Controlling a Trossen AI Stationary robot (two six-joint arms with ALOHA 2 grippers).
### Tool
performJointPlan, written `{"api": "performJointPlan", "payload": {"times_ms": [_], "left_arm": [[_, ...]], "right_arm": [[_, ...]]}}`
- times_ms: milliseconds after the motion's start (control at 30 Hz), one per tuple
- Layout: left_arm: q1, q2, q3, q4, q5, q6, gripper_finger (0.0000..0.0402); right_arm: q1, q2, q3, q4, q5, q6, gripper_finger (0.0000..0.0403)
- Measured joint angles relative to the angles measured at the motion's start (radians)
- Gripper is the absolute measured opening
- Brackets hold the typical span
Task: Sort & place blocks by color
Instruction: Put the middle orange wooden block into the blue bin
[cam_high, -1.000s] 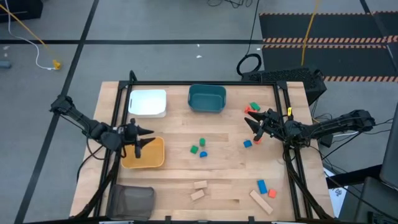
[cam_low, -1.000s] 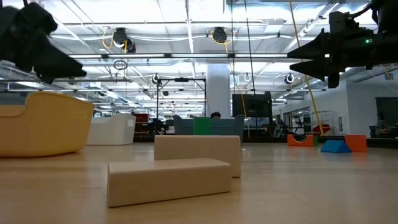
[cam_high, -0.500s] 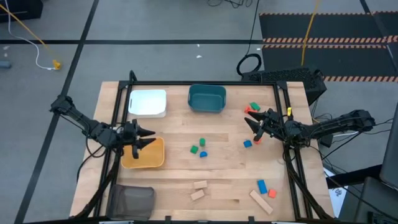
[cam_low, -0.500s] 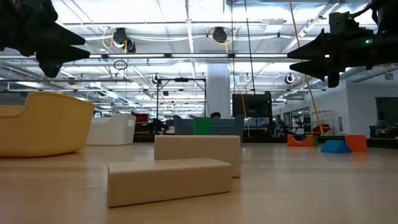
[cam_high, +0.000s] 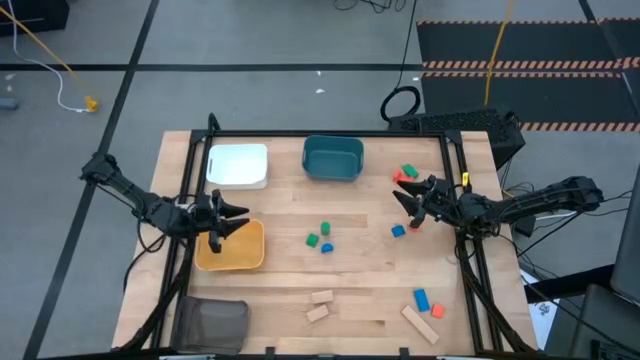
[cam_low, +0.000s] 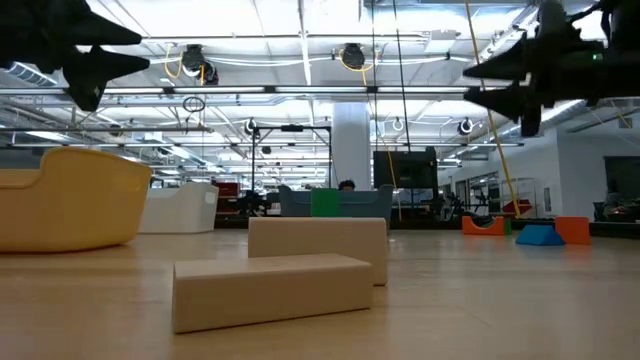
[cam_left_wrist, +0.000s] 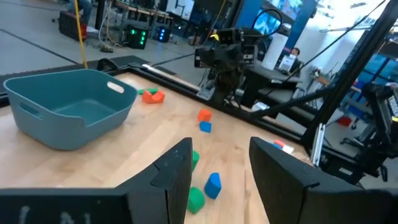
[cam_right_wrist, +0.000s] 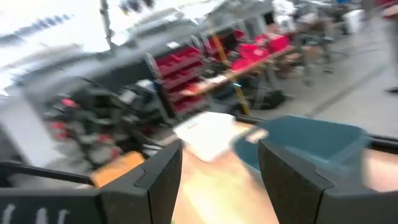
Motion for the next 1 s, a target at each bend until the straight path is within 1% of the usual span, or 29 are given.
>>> {"api": "performJointPlan", "payload": {"times_ms": [100,167,267,433,633,733,900,1000], "left_arm": [[0.000,0.021,0.000,0.010,0.000,0.004,0.0161],[0.001,0.037,0.000,0.038,0.000,0.011,0.0161],[0.009,0.072,0.000,0.084,0.001,0.026,0.0161],[0.039,0.124,0.000,0.168,0.003,0.058,0.0161],[0.074,0.152,0.000,0.225,0.012,0.065,0.0161],[0.090,0.155,0.000,0.263,0.020,0.086,0.0161],[0.121,0.155,0.000,0.365,0.089,0.169,0.0161],[0.138,0.155,0.000,0.398,0.108,0.212,0.0161]], "right_arm": [[0.000,0.000,0.034,0.014,-0.066,-0.034,0.0203],[0.000,0.003,0.067,-0.037,-0.087,-0.074,0.0203],[-0.002,0.002,0.118,-0.087,-0.082,-0.117,0.0203],[-0.019,0.002,0.149,-0.157,-0.035,-0.122,0.0203],[-0.049,0.002,0.151,-0.158,-0.033,-0.105,0.0203],[-0.062,0.002,0.151,-0.131,-0.033,-0.109,0.0203],[-0.082,0.002,0.153,-0.058,-0.037,-0.157,0.0203],[-0.094,0.002,0.183,-0.082,-0.039,-0.180,0.0203]]}}
